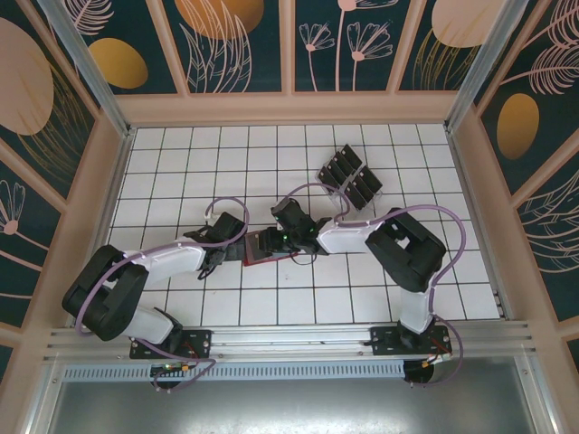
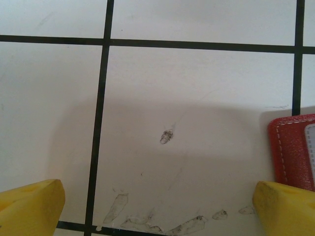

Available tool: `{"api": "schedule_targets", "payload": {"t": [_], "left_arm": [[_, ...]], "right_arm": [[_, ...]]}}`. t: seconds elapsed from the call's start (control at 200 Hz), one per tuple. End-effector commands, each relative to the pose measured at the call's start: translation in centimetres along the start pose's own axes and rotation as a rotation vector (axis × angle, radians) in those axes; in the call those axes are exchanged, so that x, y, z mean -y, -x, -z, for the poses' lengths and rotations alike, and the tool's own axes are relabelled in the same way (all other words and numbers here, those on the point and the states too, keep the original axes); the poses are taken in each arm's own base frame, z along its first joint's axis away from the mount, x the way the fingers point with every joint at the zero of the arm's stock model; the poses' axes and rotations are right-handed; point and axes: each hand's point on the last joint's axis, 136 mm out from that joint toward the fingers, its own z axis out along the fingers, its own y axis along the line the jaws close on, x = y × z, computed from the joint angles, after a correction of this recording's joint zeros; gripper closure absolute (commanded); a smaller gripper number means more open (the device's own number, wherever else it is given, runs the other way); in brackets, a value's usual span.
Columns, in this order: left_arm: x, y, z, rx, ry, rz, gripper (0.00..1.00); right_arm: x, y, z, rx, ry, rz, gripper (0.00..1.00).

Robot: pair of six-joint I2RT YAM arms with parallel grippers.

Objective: Put the credit cards into the card holder

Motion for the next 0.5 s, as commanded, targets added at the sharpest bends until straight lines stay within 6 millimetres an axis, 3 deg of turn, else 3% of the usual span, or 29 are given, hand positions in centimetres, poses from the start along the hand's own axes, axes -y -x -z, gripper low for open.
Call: {"api": "schedule_targets", "payload": {"t": [0.0, 0.355, 0.49], "left_arm": [[-0.3, -1.1, -0.6, -0.032, 0.007, 0.003, 0.02], [-0.2, -1.2, -0.8, -0.035, -0.002, 0.005, 0.02], [-0.3, -1.3, -0.8, -0.035, -0.001, 0.005, 0.02]], "right_arm": [[-1.0, -0.4, -0.7, -0.023, 0.021, 0.006, 0.64], [-2.2, -1.2, -1.2, -0.045, 0.036, 0.018, 0.66], [-2.4, -1.7, -1.6, -0.057, 0.030, 0.032, 0.60]]}}
